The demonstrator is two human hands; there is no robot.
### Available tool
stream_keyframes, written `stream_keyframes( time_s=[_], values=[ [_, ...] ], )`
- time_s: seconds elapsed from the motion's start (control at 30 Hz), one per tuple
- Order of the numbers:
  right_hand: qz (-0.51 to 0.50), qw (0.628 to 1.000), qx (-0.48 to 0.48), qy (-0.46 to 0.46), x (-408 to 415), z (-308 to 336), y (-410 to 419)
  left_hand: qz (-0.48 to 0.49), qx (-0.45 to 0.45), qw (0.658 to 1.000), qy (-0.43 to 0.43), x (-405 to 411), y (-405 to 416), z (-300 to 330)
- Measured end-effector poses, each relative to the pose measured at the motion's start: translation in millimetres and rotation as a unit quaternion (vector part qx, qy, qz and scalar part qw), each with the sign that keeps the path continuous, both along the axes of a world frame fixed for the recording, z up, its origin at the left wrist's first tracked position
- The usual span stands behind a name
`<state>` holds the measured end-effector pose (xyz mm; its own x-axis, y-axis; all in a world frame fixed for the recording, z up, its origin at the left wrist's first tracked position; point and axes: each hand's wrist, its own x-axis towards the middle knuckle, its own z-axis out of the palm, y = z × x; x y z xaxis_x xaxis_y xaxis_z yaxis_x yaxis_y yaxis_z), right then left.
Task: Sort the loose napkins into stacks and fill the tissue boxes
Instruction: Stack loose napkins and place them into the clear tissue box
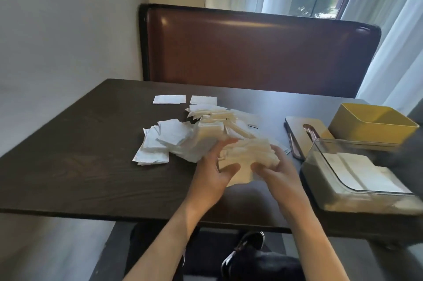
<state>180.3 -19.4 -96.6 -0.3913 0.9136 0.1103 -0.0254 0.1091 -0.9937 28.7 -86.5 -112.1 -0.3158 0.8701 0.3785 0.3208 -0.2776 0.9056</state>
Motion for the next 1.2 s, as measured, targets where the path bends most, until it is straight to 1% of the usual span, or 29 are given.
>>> stream_keyframes(
  time_s=[0.07, 0.13, 0.23, 0.3, 0.37, 0.47, 0.53, 0.7, 0.8, 0.9, 1.0, 1.13, 1.2],
  values=[
    [-0.022, 1.000, -0.013, 0.006, 4.7, -2.0, -0.2, 0.022, 0.014, 1.000, 0.005, 14.7, 7.9, -3.9],
    [-0.052, 0.997, -0.031, 0.037, 6.7, -3.3, -1.1, 0.040, 0.017, 0.999, -0.014, 31.4, 14.6, -3.9],
    [-0.121, 0.987, -0.047, 0.090, 2.3, -6.8, -0.6, 0.059, 0.011, 0.994, -0.091, 52.1, 26.4, -8.5],
    [-0.161, 0.981, -0.061, 0.095, -2.0, -10.1, 0.6, 0.084, -0.001, 0.986, -0.143, 63.6, 32.3, -11.1],
    [-0.181, 0.977, -0.068, 0.088, -5.1, -13.1, 2.1, 0.128, 0.006, 0.975, -0.179, 71.9, 38.7, -13.3],
    [-0.211, 0.972, -0.067, 0.083, -5.9, -14.8, 2.9, 0.207, 0.033, 0.960, -0.187, 77.5, 45.2, -13.1],
    [-0.228, 0.968, -0.064, 0.087, -5.0, -16.5, 4.8, 0.232, 0.039, 0.953, -0.191, 77.9, 47.3, -14.0],
    [-0.242, 0.967, -0.034, 0.067, -6.7, -19.5, 6.0, 0.235, 0.047, 0.956, -0.171, 81.8, 46.3, -12.5],
    [-0.265, 0.958, -0.056, 0.094, -3.1, -23.7, 9.0, 0.247, 0.036, 0.952, -0.177, 78.2, 48.5, -15.3],
    [-0.256, 0.956, -0.071, 0.121, -3.6, -24.6, 12.5, 0.237, 0.027, 0.954, -0.183, 77.6, 50.0, -15.2],
    [-0.231, 0.969, -0.033, 0.084, -5.3, -25.0, 14.5, 0.239, 0.023, 0.958, -0.159, 78.1, 52.4, -14.0],
    [-0.252, 0.965, -0.043, 0.052, -2.5, -28.6, 20.0, 0.252, 0.004, 0.951, -0.177, 69.0, 55.7, -16.5],
    [-0.258, 0.965, -0.037, 0.040, -5.4, -28.2, 21.6, 0.248, 0.000, 0.954, -0.170, 68.3, 57.8, -15.0]
  ],
)
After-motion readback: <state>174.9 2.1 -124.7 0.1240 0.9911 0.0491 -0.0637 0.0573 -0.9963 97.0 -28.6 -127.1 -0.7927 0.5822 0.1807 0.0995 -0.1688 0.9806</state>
